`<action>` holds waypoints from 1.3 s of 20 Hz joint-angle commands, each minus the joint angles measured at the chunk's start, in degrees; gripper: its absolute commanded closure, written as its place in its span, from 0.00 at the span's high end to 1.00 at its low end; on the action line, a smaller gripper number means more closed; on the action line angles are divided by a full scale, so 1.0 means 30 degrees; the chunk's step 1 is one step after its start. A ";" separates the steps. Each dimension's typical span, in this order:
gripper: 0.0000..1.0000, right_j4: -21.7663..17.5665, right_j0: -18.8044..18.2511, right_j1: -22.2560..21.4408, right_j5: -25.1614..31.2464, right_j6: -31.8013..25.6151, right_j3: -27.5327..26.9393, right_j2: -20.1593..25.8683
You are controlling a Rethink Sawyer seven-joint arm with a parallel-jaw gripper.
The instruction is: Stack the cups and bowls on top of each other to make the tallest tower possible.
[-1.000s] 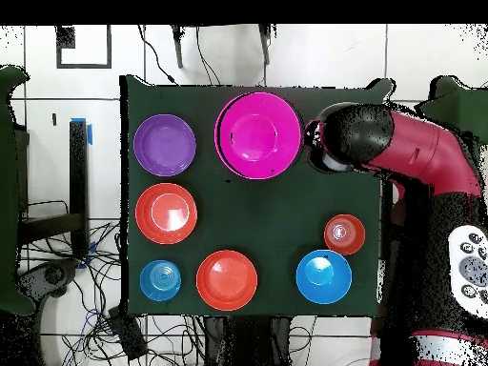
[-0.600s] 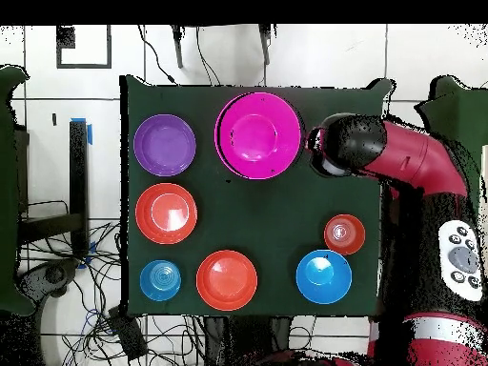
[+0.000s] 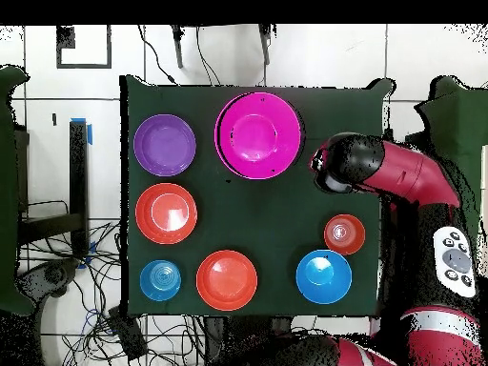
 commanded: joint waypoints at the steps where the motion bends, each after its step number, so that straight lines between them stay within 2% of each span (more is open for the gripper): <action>1: 1.00 0.0221 0.0254 0.0636 -0.1518 0.3210 0.1903 -0.0085; 8: 1.00 0.0371 0.0153 0.0951 -0.2583 0.3062 0.2344 -0.0157; 19: 1.00 0.0899 0.0372 0.1402 -0.2990 0.2975 0.2314 -0.0440; 26: 1.00 0.1405 0.0801 0.1071 -0.3457 0.3825 0.3527 -0.0772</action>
